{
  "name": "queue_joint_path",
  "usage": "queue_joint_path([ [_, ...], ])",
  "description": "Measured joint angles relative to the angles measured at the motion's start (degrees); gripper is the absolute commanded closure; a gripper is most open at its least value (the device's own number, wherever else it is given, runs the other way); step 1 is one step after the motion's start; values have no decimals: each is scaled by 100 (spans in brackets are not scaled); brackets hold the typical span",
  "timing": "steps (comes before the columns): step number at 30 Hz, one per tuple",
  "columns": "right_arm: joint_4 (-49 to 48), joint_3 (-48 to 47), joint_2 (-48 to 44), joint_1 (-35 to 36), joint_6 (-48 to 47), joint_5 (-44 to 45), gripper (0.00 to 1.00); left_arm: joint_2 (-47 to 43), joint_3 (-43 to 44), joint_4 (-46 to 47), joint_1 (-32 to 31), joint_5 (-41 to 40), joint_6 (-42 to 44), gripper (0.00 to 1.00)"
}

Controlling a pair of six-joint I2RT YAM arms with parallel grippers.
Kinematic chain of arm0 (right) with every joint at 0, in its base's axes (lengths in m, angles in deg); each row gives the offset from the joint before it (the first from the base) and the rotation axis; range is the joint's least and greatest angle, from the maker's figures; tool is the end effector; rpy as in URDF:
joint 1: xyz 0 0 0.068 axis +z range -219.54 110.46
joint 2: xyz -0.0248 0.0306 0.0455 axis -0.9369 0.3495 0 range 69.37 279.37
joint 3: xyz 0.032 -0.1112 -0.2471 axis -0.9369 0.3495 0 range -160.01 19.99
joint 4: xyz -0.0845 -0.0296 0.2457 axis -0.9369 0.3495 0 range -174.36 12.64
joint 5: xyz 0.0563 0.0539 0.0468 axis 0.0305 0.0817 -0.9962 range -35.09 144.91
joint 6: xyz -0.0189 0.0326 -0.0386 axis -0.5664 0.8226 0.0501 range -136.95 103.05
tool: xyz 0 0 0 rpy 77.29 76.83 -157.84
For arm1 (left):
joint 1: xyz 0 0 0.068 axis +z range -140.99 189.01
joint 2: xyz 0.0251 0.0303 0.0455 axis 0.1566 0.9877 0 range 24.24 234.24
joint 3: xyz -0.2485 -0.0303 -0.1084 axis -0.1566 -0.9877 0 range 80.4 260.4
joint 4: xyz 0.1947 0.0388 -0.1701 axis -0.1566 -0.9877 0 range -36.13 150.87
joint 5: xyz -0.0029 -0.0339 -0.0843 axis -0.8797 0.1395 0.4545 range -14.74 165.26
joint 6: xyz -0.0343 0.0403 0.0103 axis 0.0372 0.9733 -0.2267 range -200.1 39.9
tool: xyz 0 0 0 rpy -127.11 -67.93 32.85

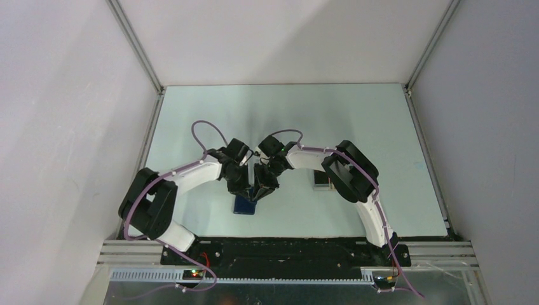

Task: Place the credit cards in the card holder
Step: Close the card holder at the center of the board.

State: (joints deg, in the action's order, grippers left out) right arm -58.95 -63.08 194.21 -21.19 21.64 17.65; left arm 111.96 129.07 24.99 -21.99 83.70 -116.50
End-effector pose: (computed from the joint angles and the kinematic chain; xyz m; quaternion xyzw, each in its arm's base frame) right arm 0.2718 0.3380 0.1174 0.1420 -0.9202 -0.3562 0.0793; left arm 0.2252 -0.1416 0.1640 -0.0369 0.9880 -0.1333 0.0683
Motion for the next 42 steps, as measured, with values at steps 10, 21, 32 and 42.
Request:
queue_joint_path([
  [10,-52,0,48,-7,33,-133,80,-874,-175,-4,-66,-254,-284,82],
  [21,-70,0,63,-7,37,-164,80,-879,-254,46,-136,-120,-422,100],
  [32,-74,-2,74,-11,37,-186,80,-448,-258,57,-275,-35,-420,100],
  [42,-103,-4,96,-11,37,-234,80,-417,-249,4,-328,-173,-533,100],
])
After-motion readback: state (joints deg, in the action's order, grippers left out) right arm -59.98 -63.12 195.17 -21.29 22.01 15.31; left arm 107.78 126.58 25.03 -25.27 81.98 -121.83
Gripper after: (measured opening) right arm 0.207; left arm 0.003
